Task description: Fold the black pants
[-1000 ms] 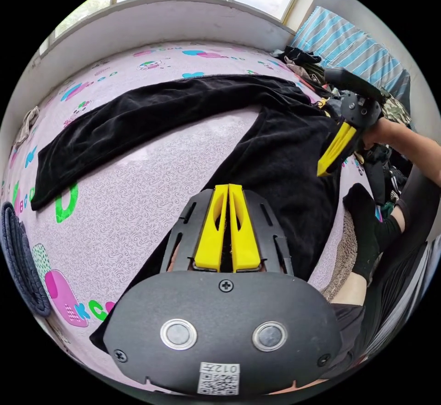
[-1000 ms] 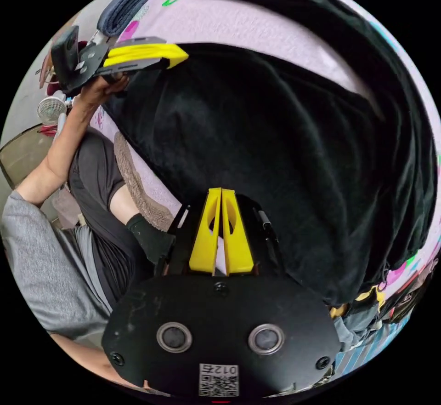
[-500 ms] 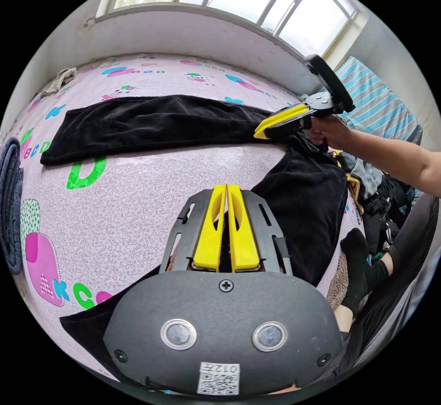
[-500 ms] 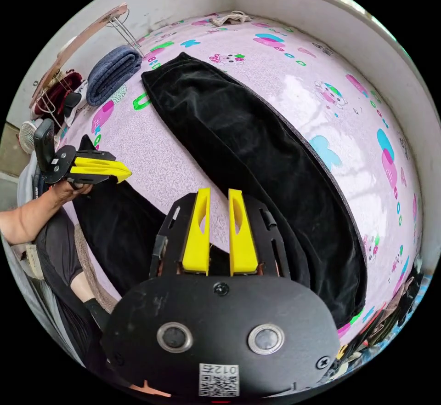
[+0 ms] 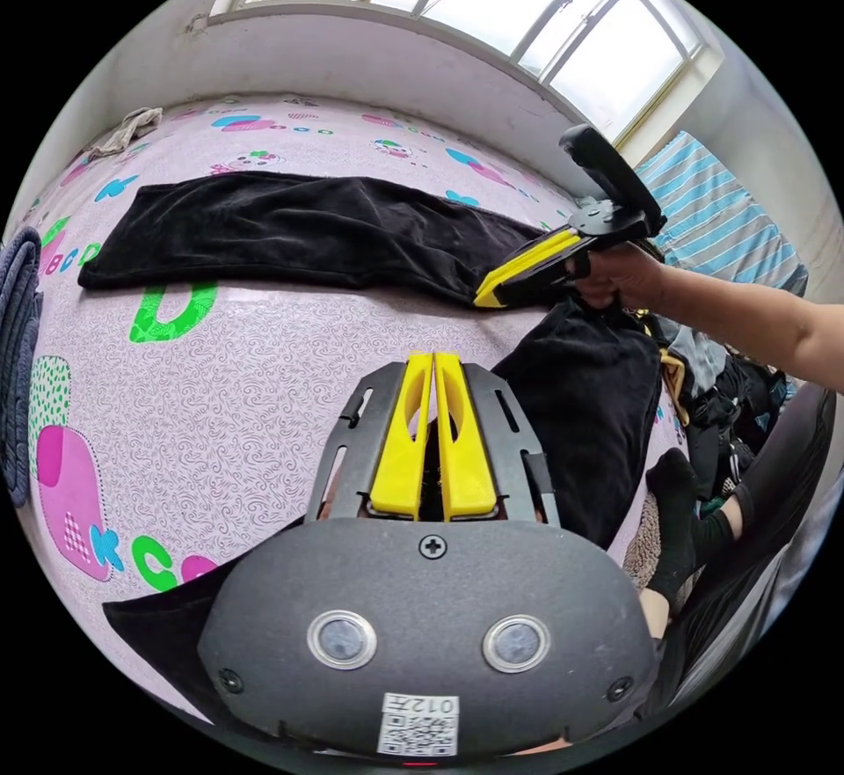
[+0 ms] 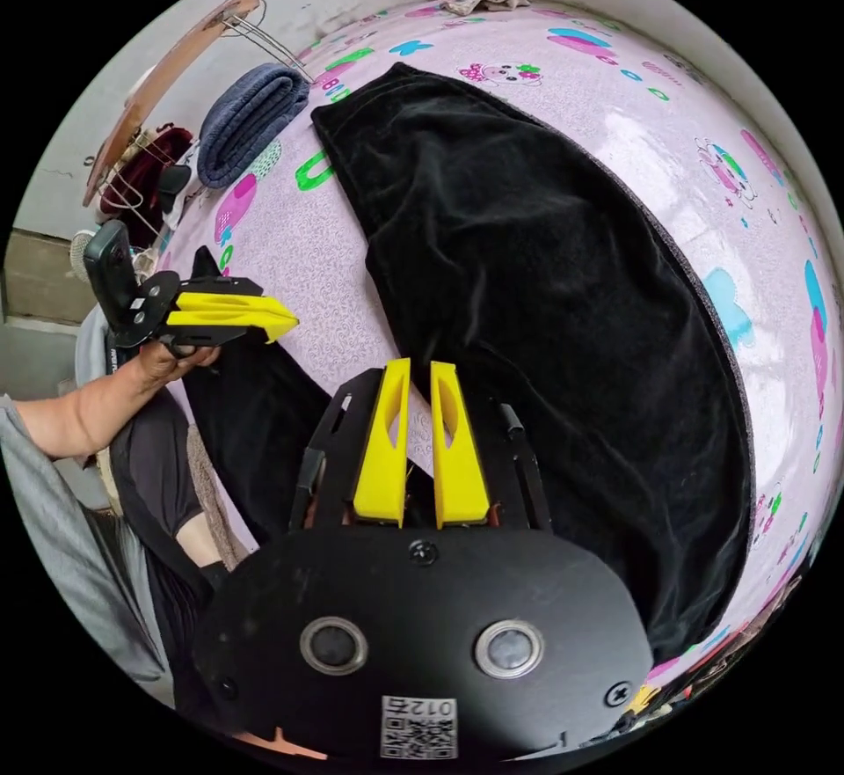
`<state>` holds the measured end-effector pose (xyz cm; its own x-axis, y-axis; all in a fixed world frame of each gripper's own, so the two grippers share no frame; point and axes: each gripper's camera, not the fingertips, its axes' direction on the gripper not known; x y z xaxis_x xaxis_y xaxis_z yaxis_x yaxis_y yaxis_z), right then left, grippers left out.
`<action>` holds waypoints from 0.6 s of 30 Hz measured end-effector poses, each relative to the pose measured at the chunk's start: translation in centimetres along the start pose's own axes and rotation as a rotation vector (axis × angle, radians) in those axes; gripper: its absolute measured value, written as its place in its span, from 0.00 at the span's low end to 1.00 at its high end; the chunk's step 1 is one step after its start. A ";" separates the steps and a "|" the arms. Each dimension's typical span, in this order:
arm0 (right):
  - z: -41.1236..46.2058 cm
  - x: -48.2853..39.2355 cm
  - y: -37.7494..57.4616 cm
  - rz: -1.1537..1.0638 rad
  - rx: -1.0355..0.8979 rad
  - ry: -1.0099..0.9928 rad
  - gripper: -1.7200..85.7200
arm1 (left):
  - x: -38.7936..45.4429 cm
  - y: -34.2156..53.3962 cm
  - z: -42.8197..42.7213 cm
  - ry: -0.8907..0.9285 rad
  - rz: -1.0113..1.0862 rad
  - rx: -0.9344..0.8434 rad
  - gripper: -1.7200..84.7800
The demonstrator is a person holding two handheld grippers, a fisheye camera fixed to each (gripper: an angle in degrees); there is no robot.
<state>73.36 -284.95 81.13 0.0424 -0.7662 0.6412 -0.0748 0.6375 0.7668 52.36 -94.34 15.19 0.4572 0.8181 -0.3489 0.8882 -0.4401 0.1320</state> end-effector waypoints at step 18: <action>-4.3 31.5 6.0 0.277 -0.309 0.540 0.13 | 4.2 -0.7 -0.4 -0.015 0.011 0.036 0.03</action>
<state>78.50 -304.97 106.04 0.5601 -0.4747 0.6789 0.1299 0.8597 0.4940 53.69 -90.46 14.03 0.4657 0.8076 -0.3617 0.8809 -0.4621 0.1025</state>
